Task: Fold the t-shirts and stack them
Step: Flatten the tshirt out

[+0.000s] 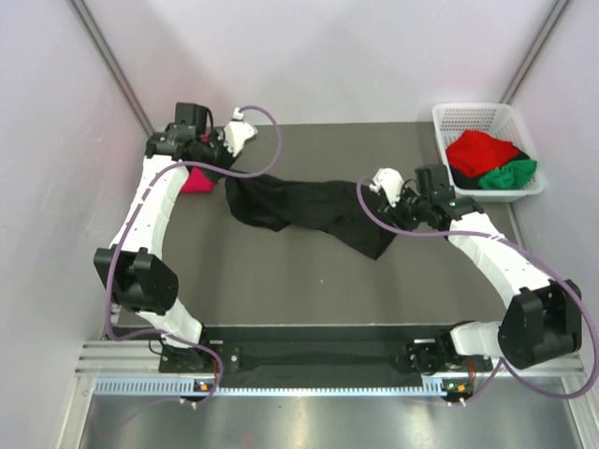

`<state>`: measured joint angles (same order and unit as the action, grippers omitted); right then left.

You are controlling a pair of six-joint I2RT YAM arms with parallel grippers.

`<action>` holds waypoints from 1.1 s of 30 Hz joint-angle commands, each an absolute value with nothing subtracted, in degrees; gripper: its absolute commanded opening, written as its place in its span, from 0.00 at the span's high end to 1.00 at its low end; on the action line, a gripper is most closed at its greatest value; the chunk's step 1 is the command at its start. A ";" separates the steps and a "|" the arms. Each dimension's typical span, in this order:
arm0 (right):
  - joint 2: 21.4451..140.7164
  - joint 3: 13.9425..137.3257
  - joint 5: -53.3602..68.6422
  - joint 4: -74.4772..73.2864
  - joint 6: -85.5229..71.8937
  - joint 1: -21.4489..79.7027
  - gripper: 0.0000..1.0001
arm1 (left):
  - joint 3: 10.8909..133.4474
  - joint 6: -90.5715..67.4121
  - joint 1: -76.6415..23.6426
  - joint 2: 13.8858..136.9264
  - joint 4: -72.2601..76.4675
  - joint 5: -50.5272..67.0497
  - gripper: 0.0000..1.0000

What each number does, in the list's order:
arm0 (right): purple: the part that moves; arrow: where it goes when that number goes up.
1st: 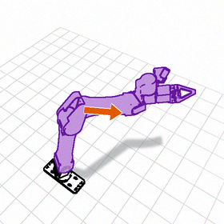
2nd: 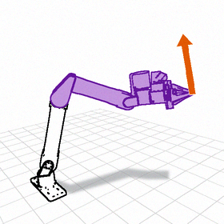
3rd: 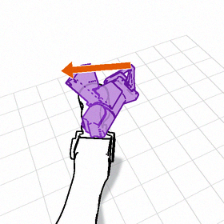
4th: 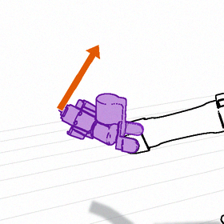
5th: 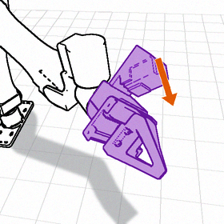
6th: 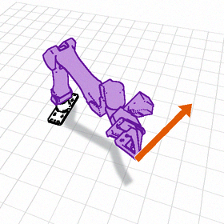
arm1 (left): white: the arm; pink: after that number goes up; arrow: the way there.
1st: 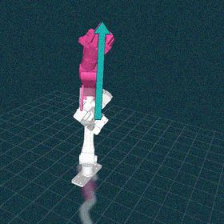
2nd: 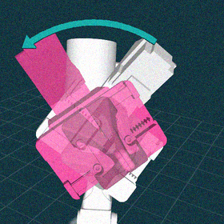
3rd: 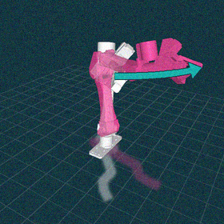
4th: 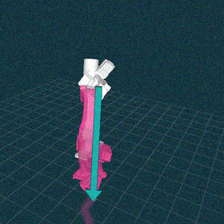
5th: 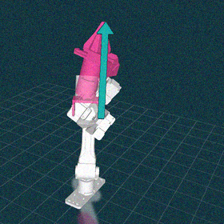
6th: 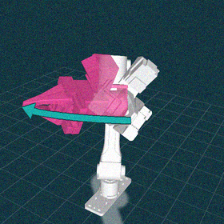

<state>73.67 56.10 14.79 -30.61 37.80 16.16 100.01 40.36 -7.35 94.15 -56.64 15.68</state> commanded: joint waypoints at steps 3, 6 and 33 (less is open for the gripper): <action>84.62 66.94 18.81 -26.27 35.42 15.12 0.56 | 98.44 39.20 -8.35 95.62 -57.04 18.11 1.00; 92.97 73.18 18.11 -27.59 36.12 14.86 0.58 | 98.88 37.45 -8.61 97.99 -56.69 18.28 1.00; 104.68 79.10 26.98 -45.87 46.58 9.58 0.58 | 97.21 36.74 -8.88 102.92 -55.46 15.12 1.00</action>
<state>106.06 77.03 22.44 -43.24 45.21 10.46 97.17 36.53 -8.69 102.91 -57.04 15.11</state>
